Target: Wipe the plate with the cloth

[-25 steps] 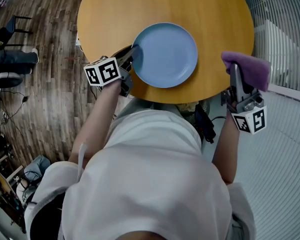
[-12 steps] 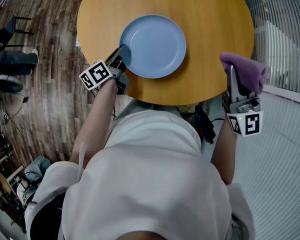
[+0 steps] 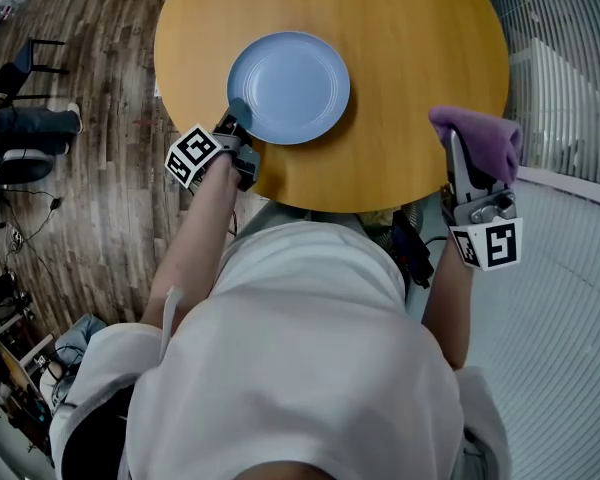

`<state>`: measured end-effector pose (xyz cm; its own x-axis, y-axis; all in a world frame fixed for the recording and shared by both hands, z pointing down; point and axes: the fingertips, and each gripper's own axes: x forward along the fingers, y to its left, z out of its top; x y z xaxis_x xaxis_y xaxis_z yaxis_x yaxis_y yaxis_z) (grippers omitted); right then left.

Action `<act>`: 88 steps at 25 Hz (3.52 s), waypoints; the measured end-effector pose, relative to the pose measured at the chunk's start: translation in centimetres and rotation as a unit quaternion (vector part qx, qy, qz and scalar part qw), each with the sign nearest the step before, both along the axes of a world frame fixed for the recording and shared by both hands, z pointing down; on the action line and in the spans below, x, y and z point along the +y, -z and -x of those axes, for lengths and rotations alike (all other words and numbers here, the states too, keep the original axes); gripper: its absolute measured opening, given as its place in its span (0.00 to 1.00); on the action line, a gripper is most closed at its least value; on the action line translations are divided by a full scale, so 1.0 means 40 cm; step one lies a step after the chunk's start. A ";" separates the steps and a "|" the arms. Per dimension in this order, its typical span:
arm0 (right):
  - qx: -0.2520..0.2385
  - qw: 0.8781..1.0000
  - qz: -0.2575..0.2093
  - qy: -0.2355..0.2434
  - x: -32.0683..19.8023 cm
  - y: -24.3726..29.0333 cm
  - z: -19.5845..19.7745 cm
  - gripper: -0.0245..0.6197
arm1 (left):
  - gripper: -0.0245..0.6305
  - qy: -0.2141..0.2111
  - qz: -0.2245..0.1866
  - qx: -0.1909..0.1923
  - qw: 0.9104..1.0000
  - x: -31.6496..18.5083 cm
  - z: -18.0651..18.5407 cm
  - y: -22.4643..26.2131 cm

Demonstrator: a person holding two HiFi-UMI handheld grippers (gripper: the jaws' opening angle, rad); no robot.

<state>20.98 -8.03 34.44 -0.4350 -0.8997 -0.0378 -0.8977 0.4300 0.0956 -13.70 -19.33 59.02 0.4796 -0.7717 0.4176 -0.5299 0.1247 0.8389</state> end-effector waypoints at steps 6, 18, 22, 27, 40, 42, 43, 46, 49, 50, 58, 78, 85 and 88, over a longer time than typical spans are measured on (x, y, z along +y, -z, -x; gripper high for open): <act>0.000 1.000 0.011 0.006 0.004 -0.012 0.002 0.17 | 0.13 0.059 0.042 0.023 0.997 0.015 0.028 -0.053; 0.020 0.999 0.028 0.028 0.010 -0.033 0.035 0.17 | 0.13 0.101 0.073 0.004 0.992 0.026 0.060 -0.095; 0.029 0.998 0.031 0.034 0.014 -0.040 0.044 0.17 | 0.13 0.099 0.069 -0.007 0.993 0.023 0.057 -0.096; 0.043 0.997 0.035 0.048 0.030 -0.076 0.047 0.17 | 0.13 0.092 0.068 -0.026 0.993 0.038 0.032 -0.125; 0.067 0.994 0.047 0.073 0.028 -0.076 0.089 0.17 | 0.14 0.067 0.103 -0.012 0.992 0.050 0.008 -0.154; 0.067 0.994 0.047 0.074 0.025 -0.075 0.091 0.17 | 0.14 0.064 0.112 -0.014 0.992 0.055 0.006 -0.160; 0.067 0.994 0.047 0.075 0.023 -0.075 0.093 0.17 | 0.14 0.062 0.114 -0.017 0.991 0.056 0.006 -0.163; 0.067 0.994 0.047 0.076 0.022 -0.075 0.093 0.17 | 0.15 0.058 0.119 -0.026 0.991 0.059 0.006 -0.169; 0.065 0.994 0.046 0.075 0.020 -0.078 0.089 0.17 | 0.21 0.050 0.120 -0.039 0.991 0.058 0.007 -0.175; 0.064 0.994 0.046 0.075 0.019 -0.079 0.088 0.17 | 0.22 0.048 0.120 -0.041 0.991 0.057 0.007 -0.174; 0.060 0.994 0.044 0.075 0.020 -0.074 0.080 0.17 | 0.26 0.077 0.124 -0.015 0.989 0.076 0.029 -0.158; 0.015 0.997 0.023 0.077 -0.030 -0.048 0.067 0.17 | 0.06 0.076 -0.142 -0.281 0.946 0.017 0.231 0.217; -0.029 0.999 0.016 0.014 -0.049 0.002 0.003 0.17 | 0.06 -0.002 -0.291 -0.363 0.885 0.010 0.196 0.408; -0.037 0.999 0.013 -0.002 -0.062 0.029 -0.015 0.17 | 0.06 -0.023 -0.332 -0.379 0.864 0.007 0.170 0.469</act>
